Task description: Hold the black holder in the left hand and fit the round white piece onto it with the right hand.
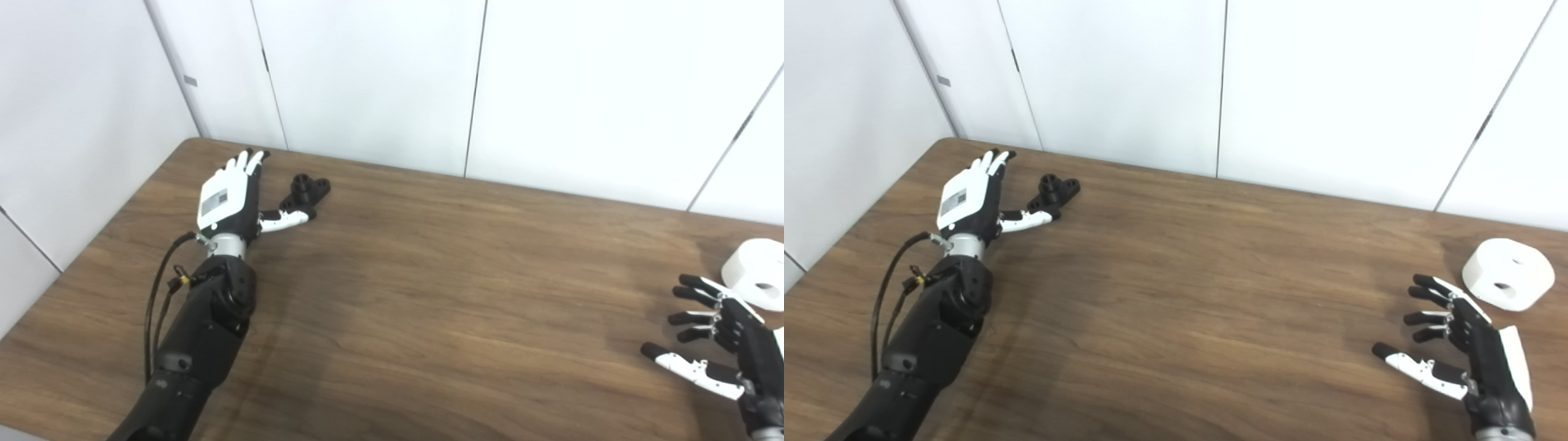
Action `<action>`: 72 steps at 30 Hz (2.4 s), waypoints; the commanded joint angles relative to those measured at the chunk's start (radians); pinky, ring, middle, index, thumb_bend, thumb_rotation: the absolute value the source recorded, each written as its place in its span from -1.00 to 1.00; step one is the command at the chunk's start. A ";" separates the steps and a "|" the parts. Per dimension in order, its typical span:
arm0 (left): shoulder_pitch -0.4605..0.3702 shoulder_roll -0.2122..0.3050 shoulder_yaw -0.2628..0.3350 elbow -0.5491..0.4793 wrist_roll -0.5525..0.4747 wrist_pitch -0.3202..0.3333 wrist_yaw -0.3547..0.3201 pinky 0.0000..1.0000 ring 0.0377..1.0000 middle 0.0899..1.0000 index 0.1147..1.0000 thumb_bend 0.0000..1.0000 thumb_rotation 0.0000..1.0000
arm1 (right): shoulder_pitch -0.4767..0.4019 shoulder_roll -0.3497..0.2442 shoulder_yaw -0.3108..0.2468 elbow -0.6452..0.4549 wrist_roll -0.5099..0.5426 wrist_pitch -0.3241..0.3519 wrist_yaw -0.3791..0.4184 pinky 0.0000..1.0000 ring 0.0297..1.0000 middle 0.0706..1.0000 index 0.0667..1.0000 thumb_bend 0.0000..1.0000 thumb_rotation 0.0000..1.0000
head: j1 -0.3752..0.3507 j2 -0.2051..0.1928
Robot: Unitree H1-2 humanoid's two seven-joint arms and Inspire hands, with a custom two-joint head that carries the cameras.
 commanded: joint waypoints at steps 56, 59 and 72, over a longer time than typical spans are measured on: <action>-0.237 -0.016 -0.120 0.530 -0.206 -0.221 0.226 1.00 1.00 0.95 0.20 0.58 -0.46 | 0.012 -0.047 -0.041 -0.158 -0.013 0.075 0.040 -0.08 0.12 0.44 0.48 0.14 -0.97 | -0.052 0.037; -0.231 -0.017 -0.125 0.538 -0.208 -0.224 0.230 1.00 1.00 0.93 0.16 0.57 -0.46 | 0.010 -0.052 -0.043 -0.153 -0.012 0.067 0.041 -0.08 0.11 0.44 0.49 0.14 -0.98 | -0.052 0.041; -0.205 -0.034 -0.136 0.545 -0.203 -0.227 0.292 0.98 0.97 0.74 -0.17 0.05 -0.88 | 0.010 -0.071 -0.055 -0.144 0.006 0.042 0.049 -0.09 0.08 0.42 0.47 0.14 -0.98 | -0.048 0.056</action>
